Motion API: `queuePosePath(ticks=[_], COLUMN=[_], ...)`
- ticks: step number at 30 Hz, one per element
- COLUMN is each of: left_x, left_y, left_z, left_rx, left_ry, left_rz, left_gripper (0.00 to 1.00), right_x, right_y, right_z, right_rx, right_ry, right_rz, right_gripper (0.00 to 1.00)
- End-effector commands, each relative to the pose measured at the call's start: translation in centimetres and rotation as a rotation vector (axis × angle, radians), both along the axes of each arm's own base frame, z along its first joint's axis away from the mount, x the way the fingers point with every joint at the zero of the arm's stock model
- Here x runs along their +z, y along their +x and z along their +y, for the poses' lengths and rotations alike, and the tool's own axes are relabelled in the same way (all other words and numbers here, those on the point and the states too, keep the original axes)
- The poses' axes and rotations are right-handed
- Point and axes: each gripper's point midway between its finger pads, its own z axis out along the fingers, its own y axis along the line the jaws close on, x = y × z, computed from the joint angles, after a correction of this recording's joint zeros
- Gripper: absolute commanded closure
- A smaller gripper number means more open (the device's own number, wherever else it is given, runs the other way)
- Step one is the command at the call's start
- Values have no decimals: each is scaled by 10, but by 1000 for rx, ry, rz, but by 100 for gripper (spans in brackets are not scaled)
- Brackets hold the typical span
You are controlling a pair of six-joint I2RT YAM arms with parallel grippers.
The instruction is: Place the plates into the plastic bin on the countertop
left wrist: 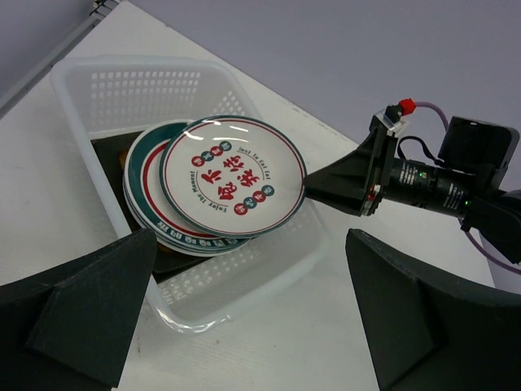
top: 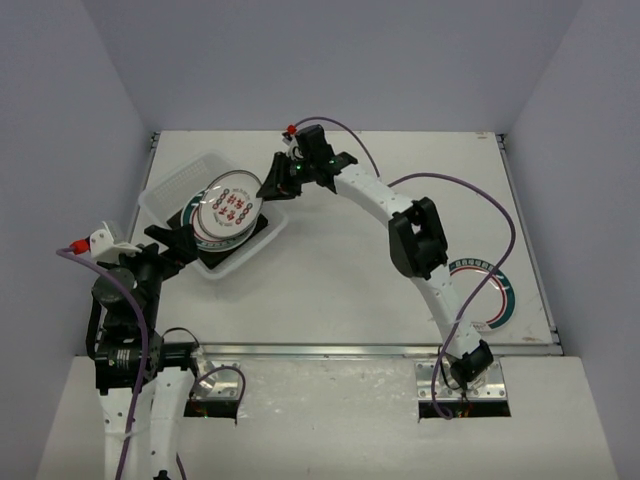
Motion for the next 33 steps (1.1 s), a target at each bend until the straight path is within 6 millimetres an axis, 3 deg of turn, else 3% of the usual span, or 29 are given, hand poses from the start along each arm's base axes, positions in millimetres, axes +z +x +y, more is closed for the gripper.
queuePosePath(ticks=[1, 2, 6, 8, 10, 11, 12, 13, 17, 19, 20, 22, 23, 24, 25, 26, 28, 29, 31, 33], left_x=[20, 20, 19, 19, 17, 16, 14, 12, 1, -6, -20, -18, -22, -40, -47, -50, -62, -70, -89, -111], left_y=[-2, -2, -2, -1, 1, 2, 4, 7, 19, 23, 21, 25, 25, 29, 43, 34, 40, 18, 20, 26], left_z=[0, -1, -2, -6, -9, -13, -16, -20, -60, -89, -111, -147, -161, -172, -175, -219, -263, -312, -368, -410], left_rx=[-2, -4, -12, -29, -46, -70, -87, -112, -339, -484, -596, -759, -794, -801, -729, -813, -811, -898, -979, -1043], left_ry=[7, 7, 8, 8, 11, 13, 14, 15, 8, -64, -154, -277, -364, -382, -380, -361, -300, -246, -244, -300], left_rz=[-58, -60, -59, -56, -51, -46, -39, -31, 13, 61, 106, 32, 20, 47, 46, 76, 134, 180, 249, 303], left_gripper=[0, 0, 0, 0, 0, 0, 0, 0, 0, 0, 0, 0, 0, 0, 0, 0, 0, 0, 0, 0], right_x=[40, 39, 71, 76, 69, 92, 79, 106, 139, 148, 140, 168, 175, 175, 185, 199, 221, 231, 230, 235], right_y=[-2, -3, -13, -14, -15, -9, -16, -19, -74, -111, -130, -177, -195, -210, -223, -240, -266, -280, -293, -304], right_z=[14, 14, 0, -19, -44, -67, -89, -117, -203, -251, -265, -296, -306, -304, -305, -305, -311, -319, -332, -338], right_rx=[29, 36, 61, 28, -12, -69, -94, -151, -287, -385, -391, -440, -456, -417, -402, -372, -352, -353, -358, -360], right_ry=[49, 44, 3, -85, -180, -201, -247, -247, -338, -404, -420, -355, -323, -279, -228, -159, -89, -84, -120, -116], right_rz=[-100, -107, -202, -240, -261, -308, -273, -313, -456, -521, -521, -604, -634, -647, -680, -723, -777, -787, -774, -777], right_gripper=[50, 48, 35, 22, 11, 4, 2, 1, 1, 1, 1, 1, 1, 1, 1, 1, 1, 1, 1, 1])
